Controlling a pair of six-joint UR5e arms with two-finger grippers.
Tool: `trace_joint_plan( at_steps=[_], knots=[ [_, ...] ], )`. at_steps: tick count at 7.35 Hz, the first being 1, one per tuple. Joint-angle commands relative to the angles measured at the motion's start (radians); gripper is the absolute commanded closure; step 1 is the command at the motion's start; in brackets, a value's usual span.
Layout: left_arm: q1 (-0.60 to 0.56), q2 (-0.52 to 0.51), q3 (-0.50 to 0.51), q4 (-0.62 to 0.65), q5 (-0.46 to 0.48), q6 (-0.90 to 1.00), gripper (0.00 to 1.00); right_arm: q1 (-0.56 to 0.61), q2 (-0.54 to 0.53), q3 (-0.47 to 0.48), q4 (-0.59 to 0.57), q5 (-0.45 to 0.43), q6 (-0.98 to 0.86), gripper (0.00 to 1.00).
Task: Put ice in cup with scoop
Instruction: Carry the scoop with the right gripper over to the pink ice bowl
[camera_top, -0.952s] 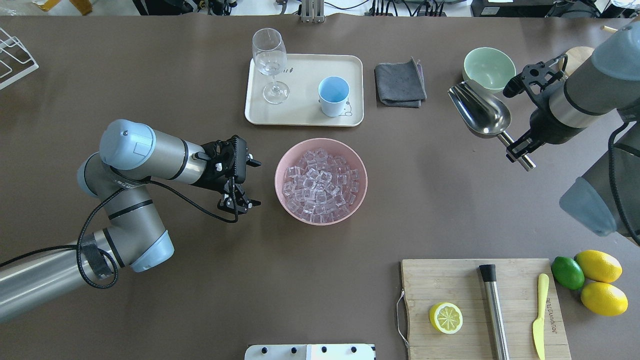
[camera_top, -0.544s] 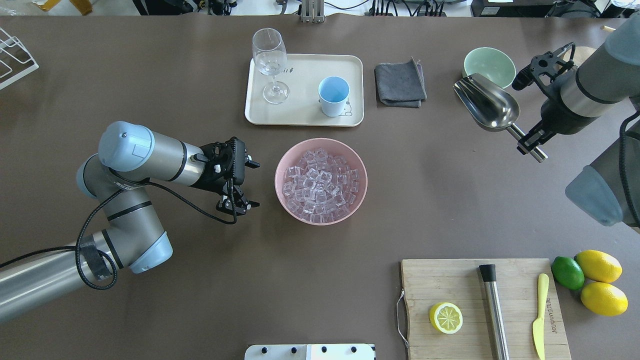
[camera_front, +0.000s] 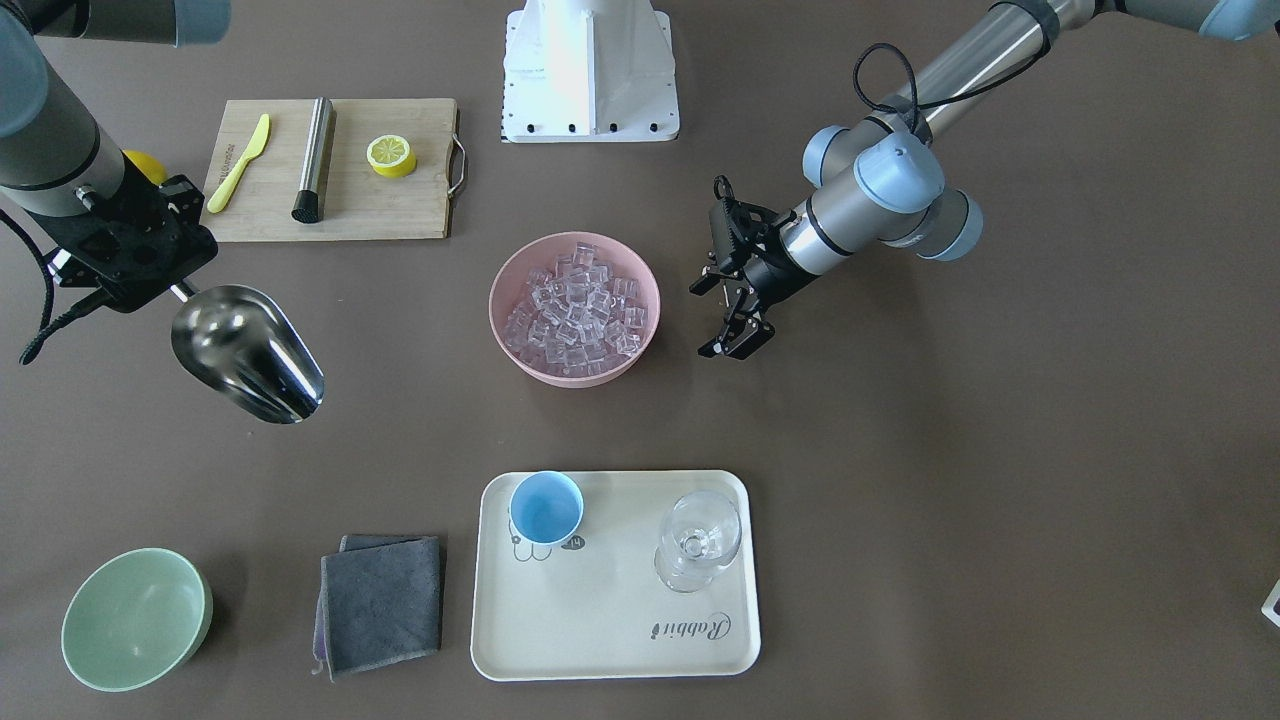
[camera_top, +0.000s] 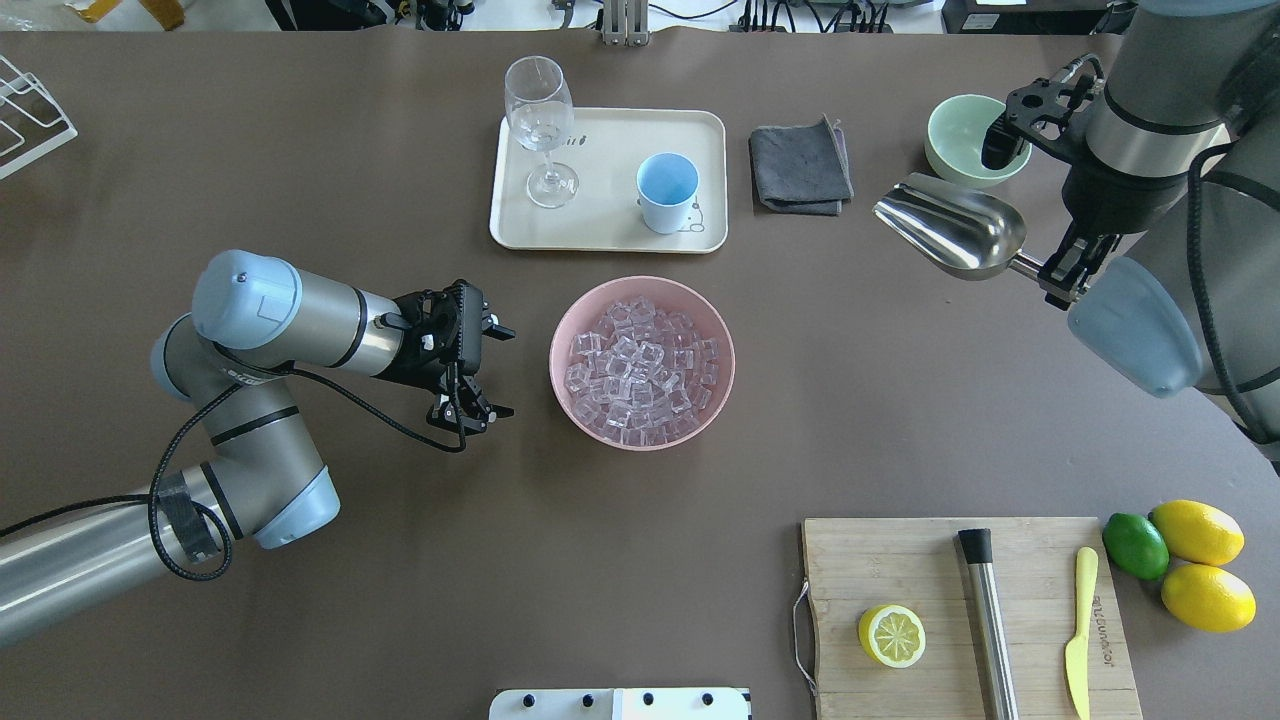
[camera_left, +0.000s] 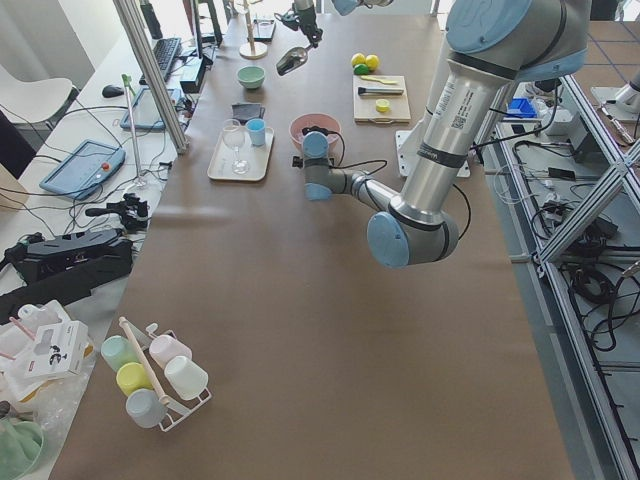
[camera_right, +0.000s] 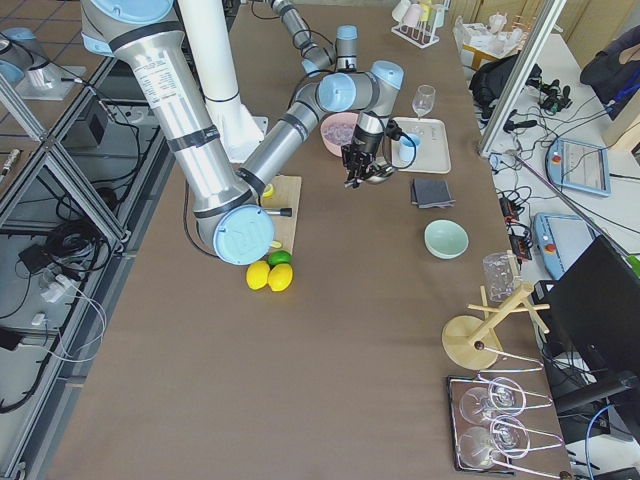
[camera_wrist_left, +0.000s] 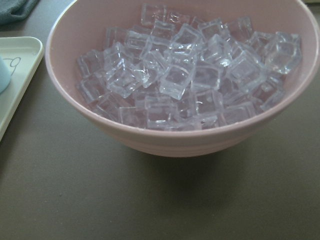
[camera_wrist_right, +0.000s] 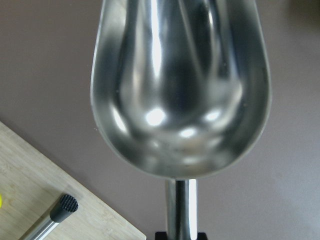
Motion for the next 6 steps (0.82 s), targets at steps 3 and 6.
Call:
trace_joint_plan(
  at_steps=[3,6],
  knots=[
    [-0.002,-0.022,0.026,-0.032,0.023,-0.002,0.02,0.045,0.033,0.078,-0.189,0.005,-0.097,1.0],
    [-0.004,-0.004,-0.047,0.052,0.022,0.0,0.02,-0.057,0.135,0.124,-0.269,-0.009,-0.121,1.0]
  ],
)
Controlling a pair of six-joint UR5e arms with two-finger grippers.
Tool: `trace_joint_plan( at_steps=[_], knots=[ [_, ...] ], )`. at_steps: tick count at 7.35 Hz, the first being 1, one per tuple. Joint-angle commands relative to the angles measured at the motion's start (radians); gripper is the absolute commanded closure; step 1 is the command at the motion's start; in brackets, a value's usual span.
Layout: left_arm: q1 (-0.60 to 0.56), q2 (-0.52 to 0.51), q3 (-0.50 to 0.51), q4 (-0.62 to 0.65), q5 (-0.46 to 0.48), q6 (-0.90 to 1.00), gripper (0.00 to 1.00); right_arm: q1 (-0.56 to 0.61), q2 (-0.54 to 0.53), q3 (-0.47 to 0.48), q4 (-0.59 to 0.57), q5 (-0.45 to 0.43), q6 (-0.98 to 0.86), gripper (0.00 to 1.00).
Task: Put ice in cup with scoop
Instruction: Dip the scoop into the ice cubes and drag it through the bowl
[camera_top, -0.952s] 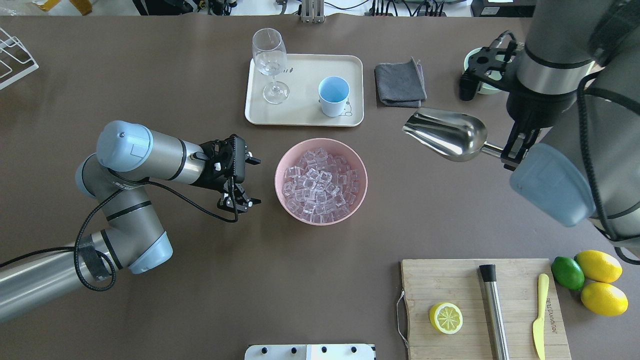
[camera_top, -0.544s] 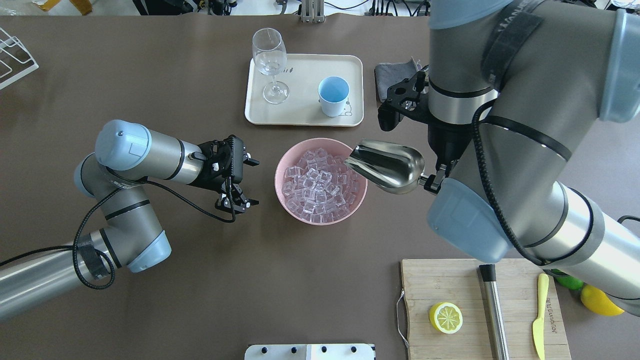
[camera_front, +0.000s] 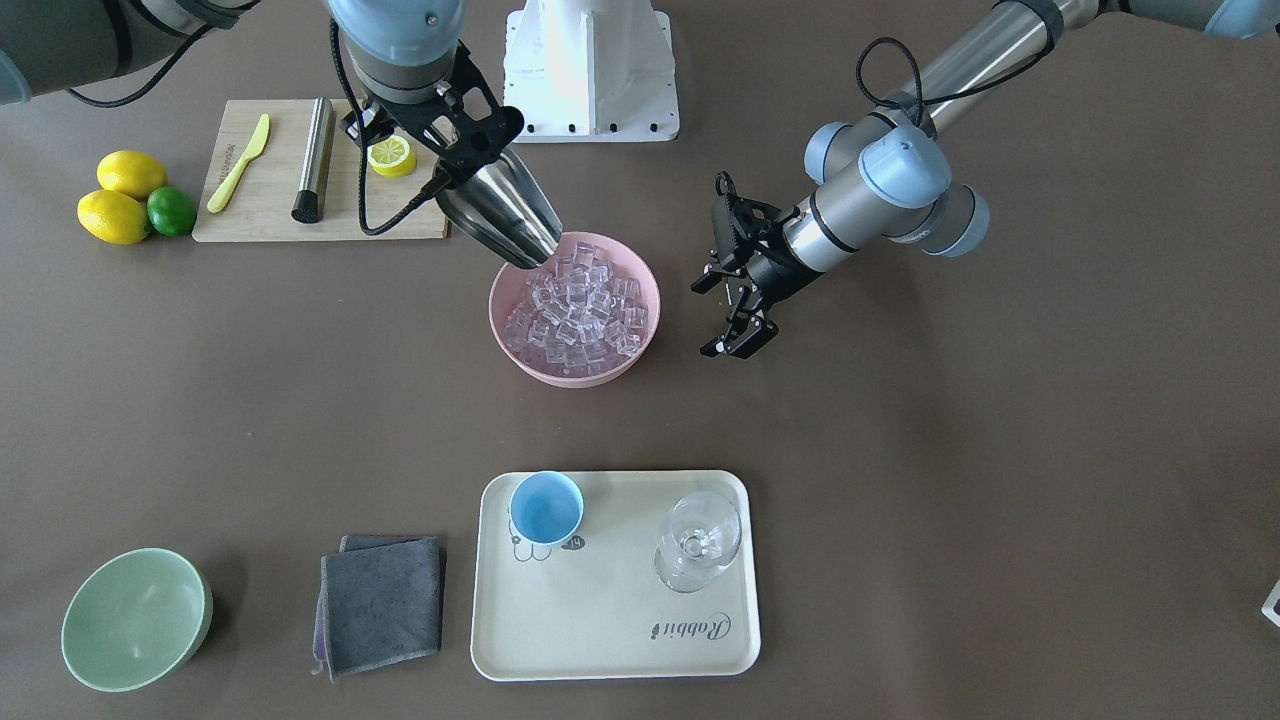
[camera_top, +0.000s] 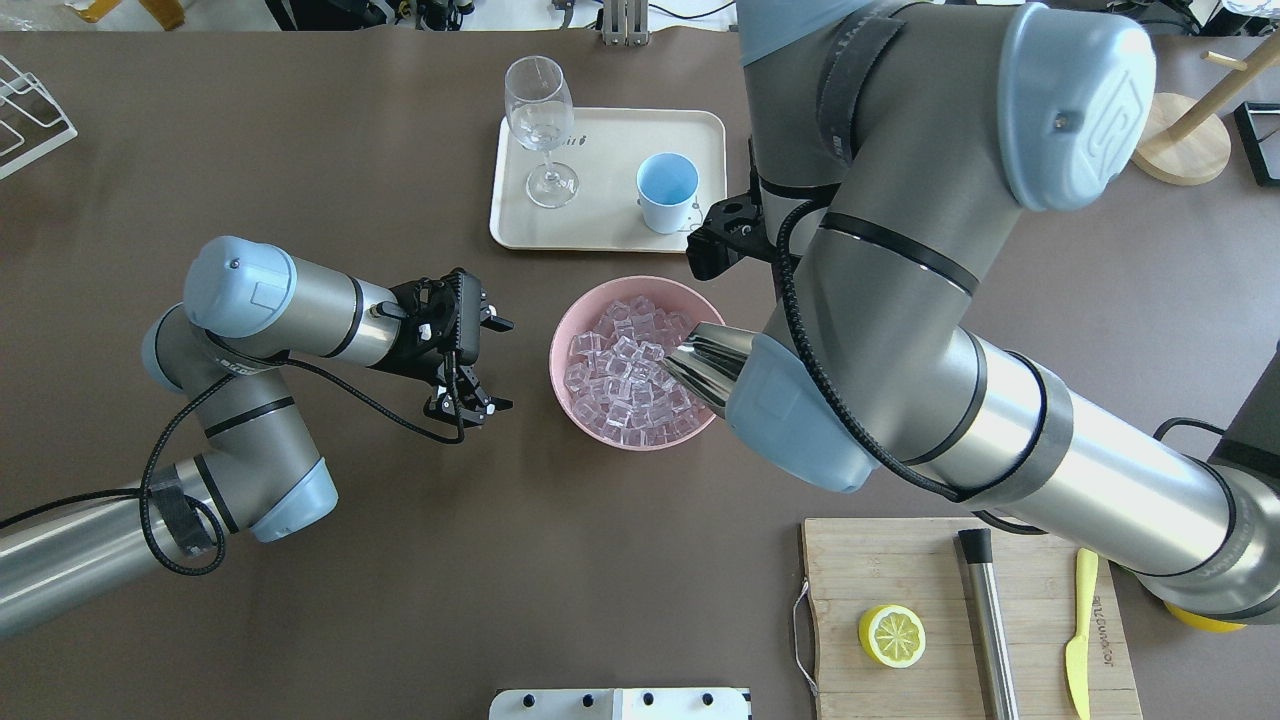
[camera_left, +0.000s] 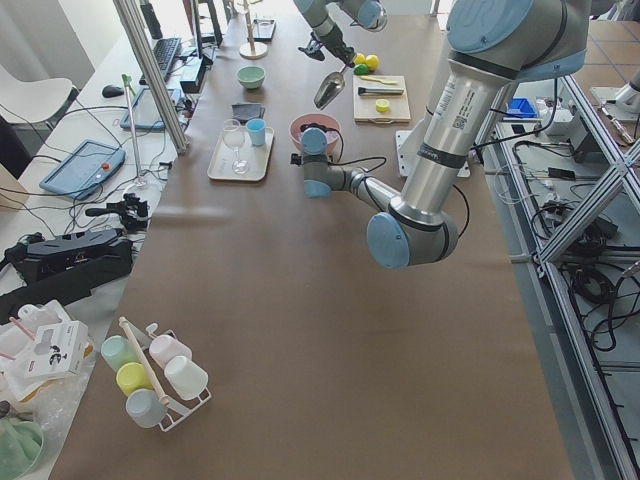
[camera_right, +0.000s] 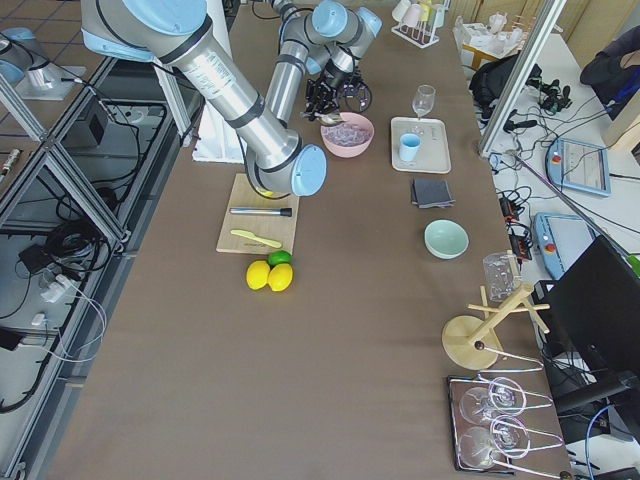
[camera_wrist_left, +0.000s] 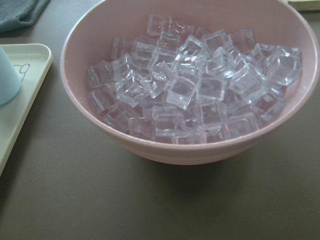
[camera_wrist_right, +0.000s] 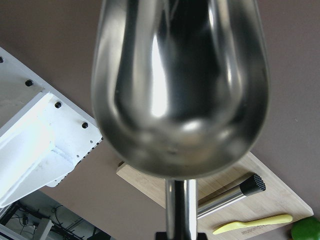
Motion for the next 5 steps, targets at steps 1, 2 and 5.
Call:
trace_joint_plan(
  at_steps=[1,2,5],
  knots=[
    [0.001,0.002,0.0,0.001,0.0,-0.002,0.02,0.0,0.043,-0.13,-0.038,0.023,0.001,1.0],
    [0.004,0.0,0.0,0.002,0.005,-0.003,0.02,-0.006,0.051,-0.166,-0.047,0.025,0.001,1.0],
    [0.011,-0.009,0.003,0.007,0.01,-0.003,0.02,-0.056,0.118,-0.284,-0.065,0.005,0.001,1.0]
  ],
)
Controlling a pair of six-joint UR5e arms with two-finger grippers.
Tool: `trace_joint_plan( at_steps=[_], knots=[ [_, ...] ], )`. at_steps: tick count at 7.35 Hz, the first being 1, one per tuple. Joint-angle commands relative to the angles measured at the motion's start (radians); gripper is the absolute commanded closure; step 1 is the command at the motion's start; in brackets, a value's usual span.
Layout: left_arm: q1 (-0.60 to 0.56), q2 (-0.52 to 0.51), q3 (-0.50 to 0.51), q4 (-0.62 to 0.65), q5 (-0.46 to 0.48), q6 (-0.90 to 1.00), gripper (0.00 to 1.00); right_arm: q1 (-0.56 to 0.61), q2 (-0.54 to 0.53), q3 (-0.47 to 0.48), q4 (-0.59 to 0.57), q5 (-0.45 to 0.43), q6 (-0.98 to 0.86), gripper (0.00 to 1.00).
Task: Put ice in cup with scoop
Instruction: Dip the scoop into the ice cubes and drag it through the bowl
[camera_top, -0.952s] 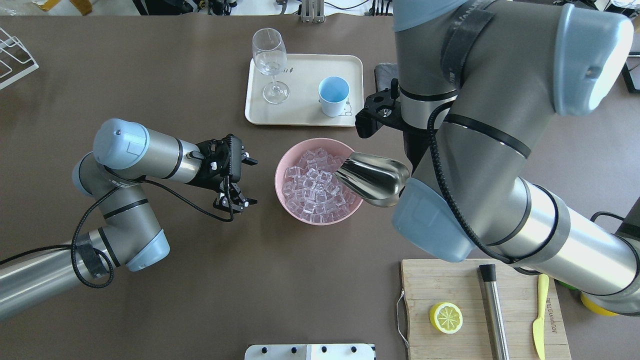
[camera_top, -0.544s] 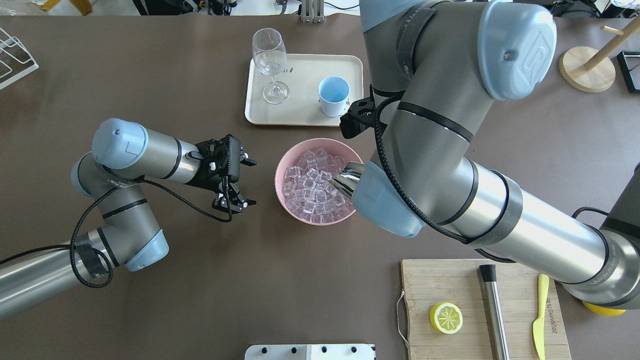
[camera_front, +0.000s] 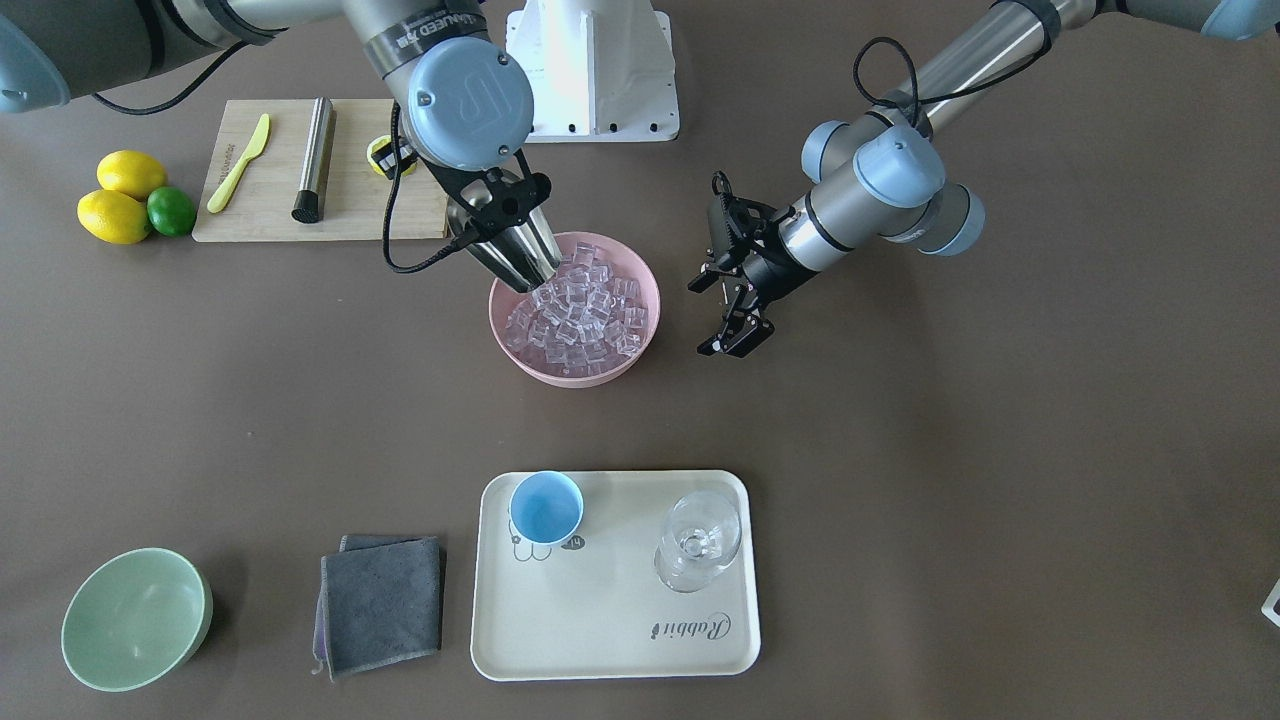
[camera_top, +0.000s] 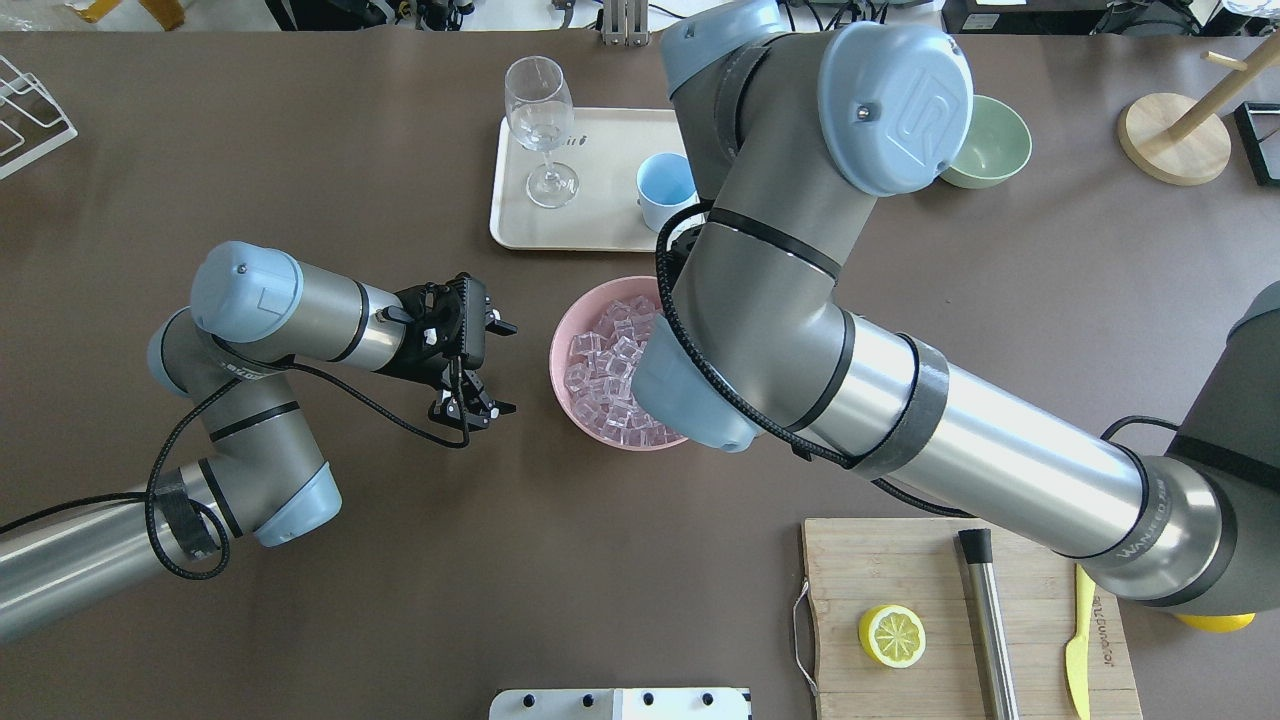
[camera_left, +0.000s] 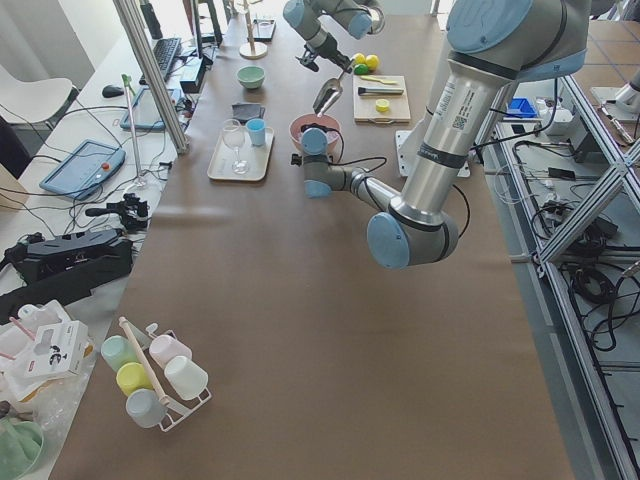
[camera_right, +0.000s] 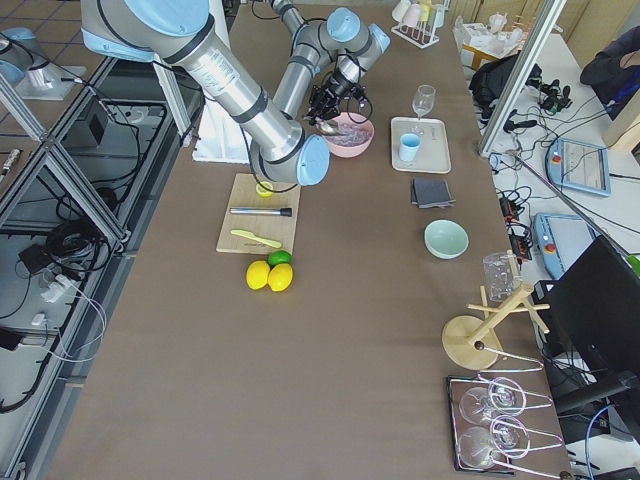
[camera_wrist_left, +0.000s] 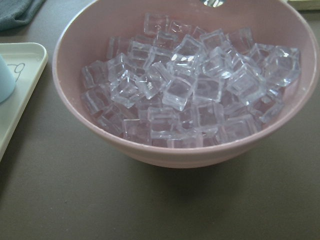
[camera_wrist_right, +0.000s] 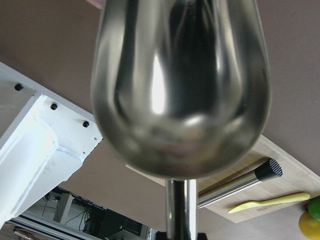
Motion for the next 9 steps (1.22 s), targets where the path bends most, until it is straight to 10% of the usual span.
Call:
trace_joint_plan(
  at_steps=[1,9],
  knots=[
    [0.005,-0.012,0.001,0.005,0.003,-0.002,0.02,-0.04,0.079,-0.124,-0.01,-0.025,0.0,1.0],
    [0.009,-0.016,0.007,0.005,0.003,-0.002,0.02,-0.069,0.119,-0.237,-0.016,-0.068,0.0,1.0]
  ],
)
